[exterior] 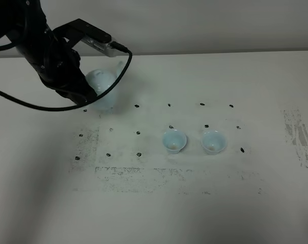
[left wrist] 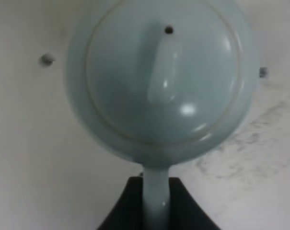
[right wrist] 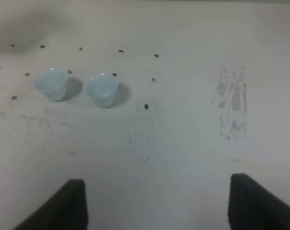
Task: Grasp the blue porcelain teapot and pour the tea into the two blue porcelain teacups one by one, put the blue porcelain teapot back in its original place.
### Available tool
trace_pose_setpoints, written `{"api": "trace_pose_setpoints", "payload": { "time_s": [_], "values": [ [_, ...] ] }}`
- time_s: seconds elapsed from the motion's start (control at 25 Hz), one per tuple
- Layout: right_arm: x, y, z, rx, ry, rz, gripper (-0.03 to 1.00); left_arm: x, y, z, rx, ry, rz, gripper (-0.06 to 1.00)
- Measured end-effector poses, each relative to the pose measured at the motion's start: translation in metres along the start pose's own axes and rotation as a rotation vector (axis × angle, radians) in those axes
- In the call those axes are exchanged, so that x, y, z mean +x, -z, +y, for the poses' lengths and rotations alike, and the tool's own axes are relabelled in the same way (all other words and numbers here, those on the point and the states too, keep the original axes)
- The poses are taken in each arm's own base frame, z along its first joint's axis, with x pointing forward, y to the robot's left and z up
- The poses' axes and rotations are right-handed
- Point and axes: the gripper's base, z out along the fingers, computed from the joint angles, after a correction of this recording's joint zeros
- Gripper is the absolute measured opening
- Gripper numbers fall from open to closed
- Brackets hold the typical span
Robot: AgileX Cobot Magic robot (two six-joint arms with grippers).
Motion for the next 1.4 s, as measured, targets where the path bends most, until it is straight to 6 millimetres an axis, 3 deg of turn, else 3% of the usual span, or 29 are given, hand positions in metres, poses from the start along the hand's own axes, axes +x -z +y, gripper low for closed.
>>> {"api": "trace_pose_setpoints", "payload": {
  "time_s": [0.48, 0.76, 0.88, 1.04, 1.4],
  "values": [
    [0.000, 0.000, 0.000, 0.000, 0.000, 0.000, 0.59, -0.002, -0.001, -0.007, 0.075, -0.087, -0.029, 0.01],
    [0.000, 0.000, 0.000, 0.000, 0.000, 0.000, 0.59, -0.011, 0.001, -0.013, 0.121, -0.394, -0.158, 0.01],
    [0.000, 0.000, 0.000, 0.000, 0.000, 0.000, 0.59, -0.018, -0.001, -0.017, 0.128, -0.448, -0.202, 0.01],
    [0.000, 0.000, 0.000, 0.000, 0.000, 0.000, 0.59, -0.030, -0.009, -0.013, 0.123, -0.503, -0.169, 0.01],
    [0.000, 0.000, 0.000, 0.000, 0.000, 0.000, 0.59, -0.083, -0.017, -0.007, 0.096, -0.722, -0.218, 0.01]
  ]
}}
